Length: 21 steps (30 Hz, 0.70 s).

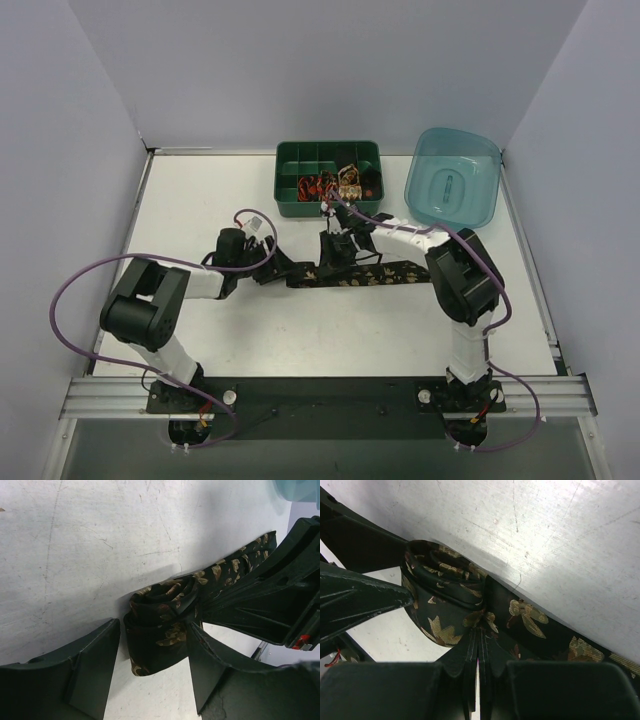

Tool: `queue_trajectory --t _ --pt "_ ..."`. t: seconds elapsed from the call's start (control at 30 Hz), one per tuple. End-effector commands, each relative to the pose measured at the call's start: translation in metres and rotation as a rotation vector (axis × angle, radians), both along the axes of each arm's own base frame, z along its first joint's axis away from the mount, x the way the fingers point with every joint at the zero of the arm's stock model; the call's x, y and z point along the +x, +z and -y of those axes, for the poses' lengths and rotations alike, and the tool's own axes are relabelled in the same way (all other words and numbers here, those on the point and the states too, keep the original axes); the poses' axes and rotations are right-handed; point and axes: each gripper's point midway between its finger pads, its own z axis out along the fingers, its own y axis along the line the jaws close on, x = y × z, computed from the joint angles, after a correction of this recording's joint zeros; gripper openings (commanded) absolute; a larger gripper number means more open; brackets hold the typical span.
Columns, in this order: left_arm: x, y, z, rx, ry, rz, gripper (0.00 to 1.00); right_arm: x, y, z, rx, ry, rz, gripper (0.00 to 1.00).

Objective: Roll the ties
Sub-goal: Roll the tie at the center of the board.

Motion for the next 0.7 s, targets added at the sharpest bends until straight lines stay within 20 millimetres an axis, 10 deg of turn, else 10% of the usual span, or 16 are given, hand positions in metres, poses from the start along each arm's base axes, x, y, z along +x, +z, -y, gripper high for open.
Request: queue_trajectory --t 0.0,0.67 --pt "-0.001 0.001 0.008 -0.017 -0.027 0.005 0.65 0.009 0.005 -0.005 -0.012 -0.008 0.017 0.00" --pt "0.007 0.021 0.018 0.002 -0.055 0.048 0.50 0.012 -0.015 -0.015 -0.043 -0.010 -0.031 0.00"
